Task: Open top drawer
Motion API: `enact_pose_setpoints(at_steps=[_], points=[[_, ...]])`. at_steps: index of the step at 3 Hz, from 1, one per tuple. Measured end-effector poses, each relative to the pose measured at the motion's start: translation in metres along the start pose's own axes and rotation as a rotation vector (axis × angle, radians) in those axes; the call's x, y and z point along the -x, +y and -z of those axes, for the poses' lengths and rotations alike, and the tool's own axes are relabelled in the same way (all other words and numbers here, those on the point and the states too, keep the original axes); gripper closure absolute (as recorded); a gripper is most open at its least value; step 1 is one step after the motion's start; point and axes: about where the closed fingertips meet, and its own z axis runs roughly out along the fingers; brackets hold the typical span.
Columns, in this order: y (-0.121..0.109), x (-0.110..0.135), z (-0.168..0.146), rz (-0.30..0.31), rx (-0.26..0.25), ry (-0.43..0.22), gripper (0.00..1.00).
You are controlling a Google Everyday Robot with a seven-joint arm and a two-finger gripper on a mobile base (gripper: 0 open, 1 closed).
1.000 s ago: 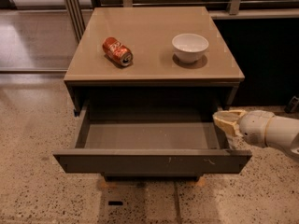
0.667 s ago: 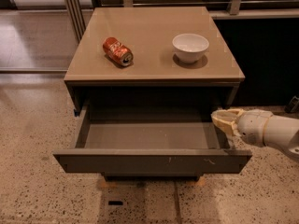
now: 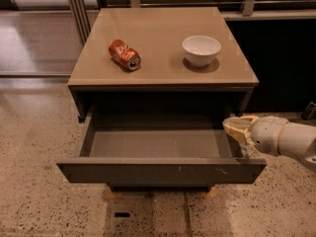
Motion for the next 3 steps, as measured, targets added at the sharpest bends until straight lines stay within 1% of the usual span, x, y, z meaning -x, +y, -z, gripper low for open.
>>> enact_pose_setpoints(at_steps=[1, 2, 3], points=[[0.0, 0.0, 0.0, 0.0, 0.0, 0.0, 0.12], [0.0, 0.0, 0.0, 0.0, 0.0, 0.0, 0.0], [0.0001, 0.0, -0.0001, 0.0, 0.0, 0.0, 0.0]])
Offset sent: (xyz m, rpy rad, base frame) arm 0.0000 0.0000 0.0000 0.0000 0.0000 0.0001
